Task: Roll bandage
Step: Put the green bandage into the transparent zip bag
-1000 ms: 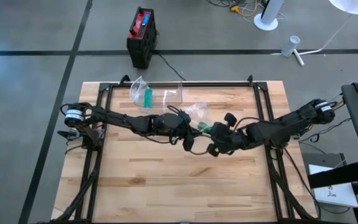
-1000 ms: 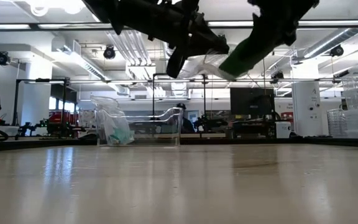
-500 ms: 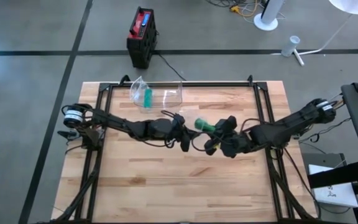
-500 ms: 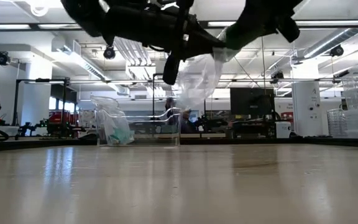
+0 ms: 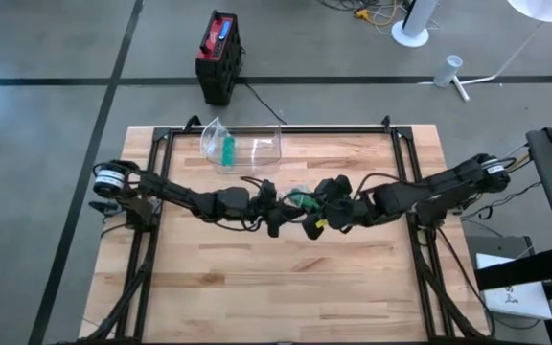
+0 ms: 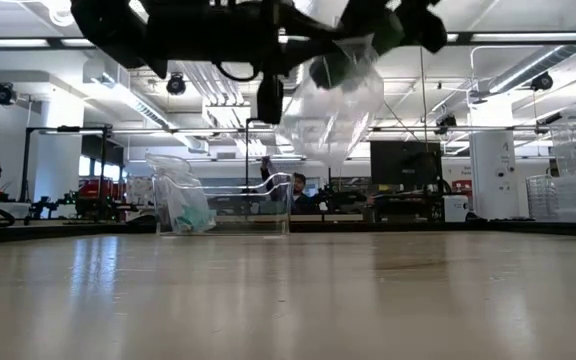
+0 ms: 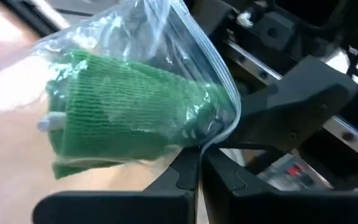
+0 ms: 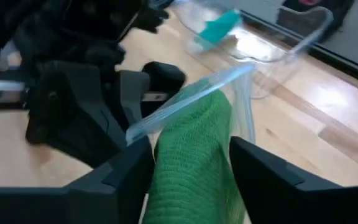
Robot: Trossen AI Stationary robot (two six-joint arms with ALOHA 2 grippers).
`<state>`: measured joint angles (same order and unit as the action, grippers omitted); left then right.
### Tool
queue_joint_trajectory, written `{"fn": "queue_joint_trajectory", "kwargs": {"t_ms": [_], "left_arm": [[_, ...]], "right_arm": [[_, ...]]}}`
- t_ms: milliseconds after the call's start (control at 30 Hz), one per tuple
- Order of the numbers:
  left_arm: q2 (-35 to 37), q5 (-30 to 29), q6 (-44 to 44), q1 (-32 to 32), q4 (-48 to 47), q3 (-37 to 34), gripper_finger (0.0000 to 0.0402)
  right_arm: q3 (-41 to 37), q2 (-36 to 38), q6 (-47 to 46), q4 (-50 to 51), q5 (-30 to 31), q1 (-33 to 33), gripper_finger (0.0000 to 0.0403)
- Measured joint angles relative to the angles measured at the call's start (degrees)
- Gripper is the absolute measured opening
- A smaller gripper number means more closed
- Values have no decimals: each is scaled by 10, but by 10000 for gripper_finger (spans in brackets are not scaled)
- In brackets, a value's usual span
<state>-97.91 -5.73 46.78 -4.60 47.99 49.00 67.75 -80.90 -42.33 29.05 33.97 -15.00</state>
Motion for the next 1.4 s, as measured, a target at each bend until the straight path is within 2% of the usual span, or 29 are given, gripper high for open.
{"fn": "queue_joint_trajectory", "kwargs": {"t_ms": [100,233,467,667,767,1000,1133,1400], "left_arm": [[25,22,-8,0,-7,-3,0],[75,36,-25,2,-49,-4,0],[152,41,-32,2,-139,-5,0],[224,82,-32,4,-157,-12,0],[255,82,-47,4,-169,-11,0],[249,66,-52,4,-192,-12,0],[243,70,-51,4,-198,-12,0],[246,78,-56,4,-199,-12,0]], "right_arm": [[40,3,12,50,-24,1,232],[100,5,30,114,-26,0,257],[188,5,123,113,-27,0,265],[221,16,226,140,-62,-10,243],[219,16,237,133,-71,-18,228],[215,-32,314,15,-69,-15,189],[236,-56,319,64,-70,-15,163],[305,-49,311,132,-70,-37,111]]}}
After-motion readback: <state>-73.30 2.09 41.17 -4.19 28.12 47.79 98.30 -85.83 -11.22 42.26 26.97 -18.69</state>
